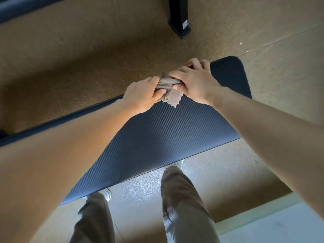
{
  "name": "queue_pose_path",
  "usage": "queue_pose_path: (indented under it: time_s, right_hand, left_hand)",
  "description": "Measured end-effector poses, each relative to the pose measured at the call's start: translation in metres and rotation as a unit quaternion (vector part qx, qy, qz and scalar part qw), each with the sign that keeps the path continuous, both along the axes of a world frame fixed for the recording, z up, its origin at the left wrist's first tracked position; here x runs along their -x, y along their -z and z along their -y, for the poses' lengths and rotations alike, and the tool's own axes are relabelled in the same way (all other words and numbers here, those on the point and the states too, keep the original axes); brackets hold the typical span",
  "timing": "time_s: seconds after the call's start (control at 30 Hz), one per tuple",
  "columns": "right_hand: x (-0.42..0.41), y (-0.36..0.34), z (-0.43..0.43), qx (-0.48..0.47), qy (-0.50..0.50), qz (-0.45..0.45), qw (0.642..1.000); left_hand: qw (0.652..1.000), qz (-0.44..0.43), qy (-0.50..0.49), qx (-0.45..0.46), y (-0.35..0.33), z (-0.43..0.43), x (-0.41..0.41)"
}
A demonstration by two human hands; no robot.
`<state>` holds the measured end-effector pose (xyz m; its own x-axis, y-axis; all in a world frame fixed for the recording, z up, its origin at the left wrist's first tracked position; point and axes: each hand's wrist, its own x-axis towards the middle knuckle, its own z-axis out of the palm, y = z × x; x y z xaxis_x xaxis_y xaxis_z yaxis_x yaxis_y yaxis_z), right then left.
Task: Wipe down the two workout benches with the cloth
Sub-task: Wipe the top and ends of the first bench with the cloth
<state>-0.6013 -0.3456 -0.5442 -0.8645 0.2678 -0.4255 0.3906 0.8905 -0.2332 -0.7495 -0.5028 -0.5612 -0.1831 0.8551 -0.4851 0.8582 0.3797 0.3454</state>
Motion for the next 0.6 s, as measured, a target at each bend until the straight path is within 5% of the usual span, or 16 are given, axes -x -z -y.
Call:
queue_pose_path:
  time_s: [0.6]
  right_hand:
    - [-0.121, 0.007, -0.086, -0.061, 0.261, -0.016, 0.963]
  left_hand:
    - [0.993, -0.002, 0.122, -0.004, 0.005, -0.181, -0.096]
